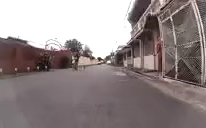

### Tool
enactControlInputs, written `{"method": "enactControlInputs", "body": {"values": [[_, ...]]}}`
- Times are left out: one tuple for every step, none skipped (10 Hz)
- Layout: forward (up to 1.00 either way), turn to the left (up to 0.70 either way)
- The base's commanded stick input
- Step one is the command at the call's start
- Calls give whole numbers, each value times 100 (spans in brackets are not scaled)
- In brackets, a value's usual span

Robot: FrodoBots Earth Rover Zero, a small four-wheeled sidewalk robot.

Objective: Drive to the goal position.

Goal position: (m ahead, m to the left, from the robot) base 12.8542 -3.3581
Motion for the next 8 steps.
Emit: {"method": "enactControlInputs", "body": {"values": [[70, 0], [70, 0], [70, 0], [70, 0], [70, 0], [70, 0], [70, 0], [70, 0]]}}
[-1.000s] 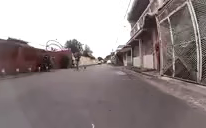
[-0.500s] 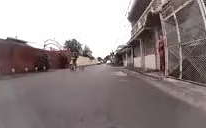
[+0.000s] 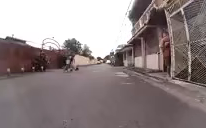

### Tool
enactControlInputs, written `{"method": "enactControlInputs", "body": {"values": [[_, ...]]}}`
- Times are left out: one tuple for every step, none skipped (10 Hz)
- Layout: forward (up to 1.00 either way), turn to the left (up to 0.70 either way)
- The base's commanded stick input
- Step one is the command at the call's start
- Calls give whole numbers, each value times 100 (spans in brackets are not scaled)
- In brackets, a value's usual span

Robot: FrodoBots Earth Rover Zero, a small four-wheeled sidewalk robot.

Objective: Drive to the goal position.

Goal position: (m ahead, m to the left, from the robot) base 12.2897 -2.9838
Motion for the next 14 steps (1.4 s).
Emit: {"method": "enactControlInputs", "body": {"values": [[70, 0], [70, 0], [70, 0], [70, 0], [70, 0], [70, 0], [70, 0], [70, 0], [70, 0], [70, 0], [70, 0], [70, 0], [70, 0], [70, 0]]}}
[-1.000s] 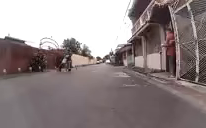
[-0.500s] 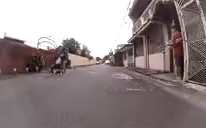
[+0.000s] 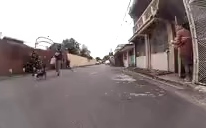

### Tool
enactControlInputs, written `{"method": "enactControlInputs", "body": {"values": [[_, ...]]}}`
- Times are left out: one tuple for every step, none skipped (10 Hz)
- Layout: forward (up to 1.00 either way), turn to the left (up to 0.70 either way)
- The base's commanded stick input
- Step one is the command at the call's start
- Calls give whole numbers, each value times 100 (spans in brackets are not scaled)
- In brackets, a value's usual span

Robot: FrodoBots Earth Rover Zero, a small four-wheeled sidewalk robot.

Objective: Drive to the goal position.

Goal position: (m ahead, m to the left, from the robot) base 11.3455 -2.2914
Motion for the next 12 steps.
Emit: {"method": "enactControlInputs", "body": {"values": [[70, 0], [70, 0], [70, 0], [70, 0], [70, 0], [70, 0], [70, 0], [70, 0], [70, 0], [70, 0], [70, 0], [70, 0]]}}
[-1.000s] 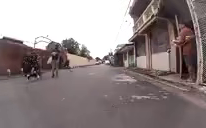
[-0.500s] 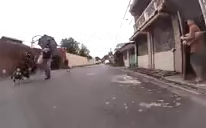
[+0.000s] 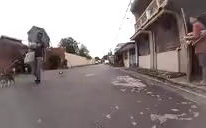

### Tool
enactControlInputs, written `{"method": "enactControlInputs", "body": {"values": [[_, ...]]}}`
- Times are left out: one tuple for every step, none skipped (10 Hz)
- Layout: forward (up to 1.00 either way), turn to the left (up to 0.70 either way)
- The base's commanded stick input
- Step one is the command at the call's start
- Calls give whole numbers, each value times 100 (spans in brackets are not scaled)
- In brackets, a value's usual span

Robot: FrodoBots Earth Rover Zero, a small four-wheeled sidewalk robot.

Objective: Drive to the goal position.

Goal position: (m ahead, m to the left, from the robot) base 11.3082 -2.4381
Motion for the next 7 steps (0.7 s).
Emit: {"method": "enactControlInputs", "body": {"values": [[70, 0], [70, 0], [70, 0], [70, 0], [70, 0], [70, 0], [70, 0]]}}
